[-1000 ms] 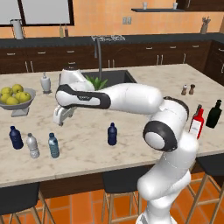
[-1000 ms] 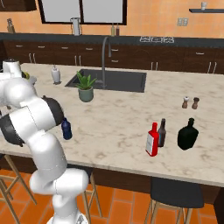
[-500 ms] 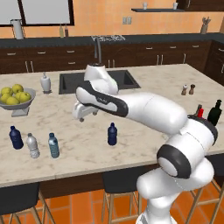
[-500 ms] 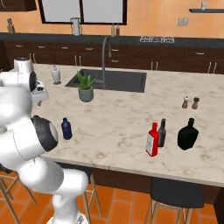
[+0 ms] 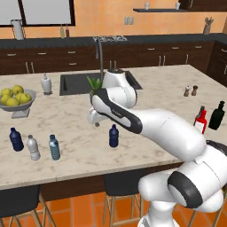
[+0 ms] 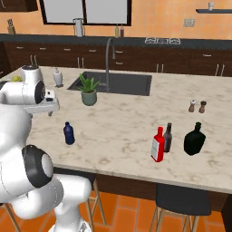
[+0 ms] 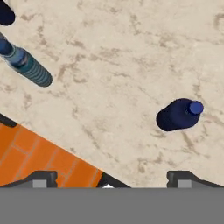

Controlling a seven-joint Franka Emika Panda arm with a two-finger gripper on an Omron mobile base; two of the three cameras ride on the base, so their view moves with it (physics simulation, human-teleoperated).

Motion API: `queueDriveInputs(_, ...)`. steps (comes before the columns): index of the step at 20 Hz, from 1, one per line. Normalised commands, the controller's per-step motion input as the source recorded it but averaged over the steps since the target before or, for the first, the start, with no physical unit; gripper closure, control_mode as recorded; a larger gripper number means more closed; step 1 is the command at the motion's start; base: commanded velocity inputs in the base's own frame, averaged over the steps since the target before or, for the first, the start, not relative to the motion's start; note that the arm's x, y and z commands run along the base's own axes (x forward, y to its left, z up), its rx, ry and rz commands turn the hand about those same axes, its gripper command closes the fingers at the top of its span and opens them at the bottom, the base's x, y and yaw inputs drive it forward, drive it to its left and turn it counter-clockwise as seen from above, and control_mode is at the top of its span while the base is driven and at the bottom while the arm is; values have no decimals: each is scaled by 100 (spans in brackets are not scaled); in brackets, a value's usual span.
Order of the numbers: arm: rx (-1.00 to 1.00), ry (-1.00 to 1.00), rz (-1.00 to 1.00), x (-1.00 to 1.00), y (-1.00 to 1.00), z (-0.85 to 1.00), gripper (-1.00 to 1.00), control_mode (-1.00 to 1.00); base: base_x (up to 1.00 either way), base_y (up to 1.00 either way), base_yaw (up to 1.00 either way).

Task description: Move the plastic bottles in the middle to the plastics group, and the glass bottles in the middle to the glass group.

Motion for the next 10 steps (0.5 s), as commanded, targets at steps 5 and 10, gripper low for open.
queueDriveInputs(5, 0, -1, -11, 8, -57, -6, -100, -100, 0, 0, 0)
queueDriveInputs(10, -11, 0, -18, 31, -42, -27, -100, -100, 0, 0, 0)
